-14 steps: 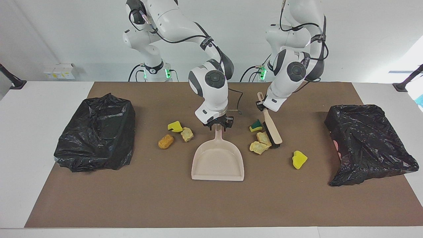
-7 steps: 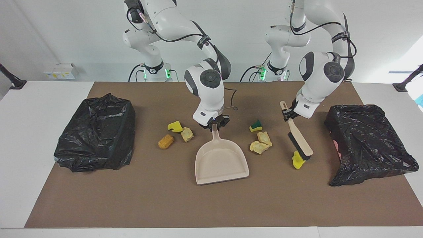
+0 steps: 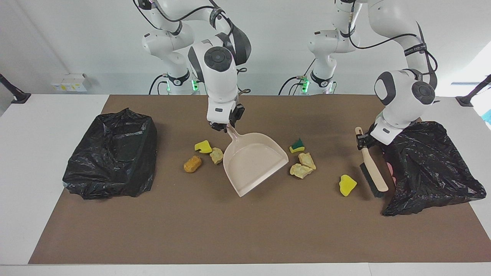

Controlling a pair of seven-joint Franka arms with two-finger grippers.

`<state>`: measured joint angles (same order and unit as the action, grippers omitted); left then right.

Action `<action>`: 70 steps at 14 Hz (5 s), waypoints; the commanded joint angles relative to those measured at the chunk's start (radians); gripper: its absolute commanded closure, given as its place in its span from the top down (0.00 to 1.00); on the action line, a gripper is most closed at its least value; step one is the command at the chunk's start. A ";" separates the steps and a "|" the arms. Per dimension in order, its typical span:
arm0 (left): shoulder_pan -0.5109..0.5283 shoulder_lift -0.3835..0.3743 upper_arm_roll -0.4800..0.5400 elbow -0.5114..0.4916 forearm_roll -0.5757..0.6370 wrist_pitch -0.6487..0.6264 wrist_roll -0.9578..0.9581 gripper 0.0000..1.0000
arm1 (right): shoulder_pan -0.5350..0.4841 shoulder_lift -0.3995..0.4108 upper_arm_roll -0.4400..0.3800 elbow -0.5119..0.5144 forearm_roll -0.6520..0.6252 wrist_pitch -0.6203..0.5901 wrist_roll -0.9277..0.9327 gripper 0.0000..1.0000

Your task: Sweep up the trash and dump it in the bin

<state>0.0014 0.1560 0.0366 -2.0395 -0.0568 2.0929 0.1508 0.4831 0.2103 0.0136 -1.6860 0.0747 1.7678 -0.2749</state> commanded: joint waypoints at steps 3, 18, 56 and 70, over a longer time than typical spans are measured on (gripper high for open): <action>-0.041 0.024 -0.014 0.015 0.037 -0.007 0.069 0.00 | -0.003 -0.051 0.003 -0.136 -0.015 0.033 -0.283 0.00; -0.224 -0.024 -0.015 -0.036 0.038 -0.116 0.072 0.00 | 0.192 0.003 0.002 -0.239 -0.092 0.165 0.048 0.00; -0.356 -0.219 -0.012 -0.314 0.025 -0.083 -0.346 0.00 | 0.161 0.012 0.003 -0.242 -0.107 0.176 -0.058 0.00; -0.354 -0.207 -0.012 -0.338 0.025 -0.038 -0.343 0.00 | -0.024 -0.129 -0.004 -0.204 -0.090 0.068 -0.206 0.00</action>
<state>-0.3528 -0.0332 0.0259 -2.3232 -0.0322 2.0061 -0.1802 0.5177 0.1260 -0.0007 -1.8851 -0.0241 1.8498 -0.4088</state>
